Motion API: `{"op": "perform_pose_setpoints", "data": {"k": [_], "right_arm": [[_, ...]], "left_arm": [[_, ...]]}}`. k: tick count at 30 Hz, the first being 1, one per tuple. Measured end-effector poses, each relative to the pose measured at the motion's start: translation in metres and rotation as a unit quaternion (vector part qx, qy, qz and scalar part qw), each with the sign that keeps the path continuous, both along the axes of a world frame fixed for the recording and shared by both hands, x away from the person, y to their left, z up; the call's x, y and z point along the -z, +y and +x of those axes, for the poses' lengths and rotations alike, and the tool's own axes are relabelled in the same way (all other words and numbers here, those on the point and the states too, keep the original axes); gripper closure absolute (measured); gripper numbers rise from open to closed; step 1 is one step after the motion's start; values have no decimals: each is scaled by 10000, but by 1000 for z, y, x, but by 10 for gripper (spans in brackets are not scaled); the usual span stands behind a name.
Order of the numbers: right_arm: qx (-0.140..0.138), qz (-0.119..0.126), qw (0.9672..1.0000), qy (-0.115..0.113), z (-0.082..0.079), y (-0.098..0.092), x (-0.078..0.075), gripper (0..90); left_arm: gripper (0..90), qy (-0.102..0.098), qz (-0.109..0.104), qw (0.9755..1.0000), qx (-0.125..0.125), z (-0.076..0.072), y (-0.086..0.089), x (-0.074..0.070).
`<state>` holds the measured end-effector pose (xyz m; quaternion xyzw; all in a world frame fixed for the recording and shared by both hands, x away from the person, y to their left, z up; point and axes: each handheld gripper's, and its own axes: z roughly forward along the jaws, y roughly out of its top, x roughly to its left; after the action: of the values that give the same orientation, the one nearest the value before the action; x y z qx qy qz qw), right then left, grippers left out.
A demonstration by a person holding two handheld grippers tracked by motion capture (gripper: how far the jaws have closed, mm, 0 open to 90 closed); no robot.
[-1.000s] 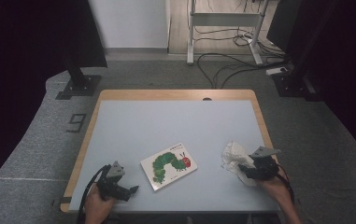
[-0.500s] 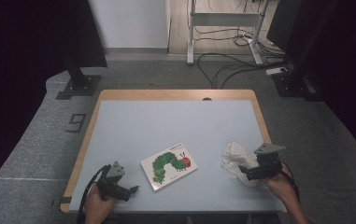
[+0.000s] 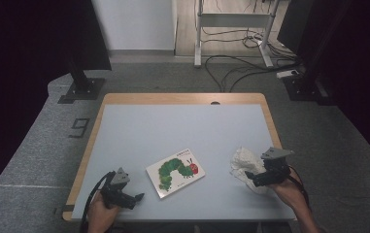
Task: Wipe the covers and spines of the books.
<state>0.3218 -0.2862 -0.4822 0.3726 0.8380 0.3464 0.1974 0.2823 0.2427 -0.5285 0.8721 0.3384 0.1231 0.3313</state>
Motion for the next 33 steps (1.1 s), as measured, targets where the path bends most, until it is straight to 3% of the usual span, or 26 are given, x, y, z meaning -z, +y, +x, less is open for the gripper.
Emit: {"op": "perform_pose_setpoints", "data": {"k": [12,24,33], "right_arm": [[-318,-81,9995,-44,7,28,-9,16],[-645,98,9979,-14,13,56,-12,19],[-917,93,9957,-1,19,82,-7,29]], "left_arm": [[0,10,17,10000,-5,2,-4,-1],[0,1,26,9992,391,15,-29,-1],[0,15,45,9981,621,19,-40,-1]]}}
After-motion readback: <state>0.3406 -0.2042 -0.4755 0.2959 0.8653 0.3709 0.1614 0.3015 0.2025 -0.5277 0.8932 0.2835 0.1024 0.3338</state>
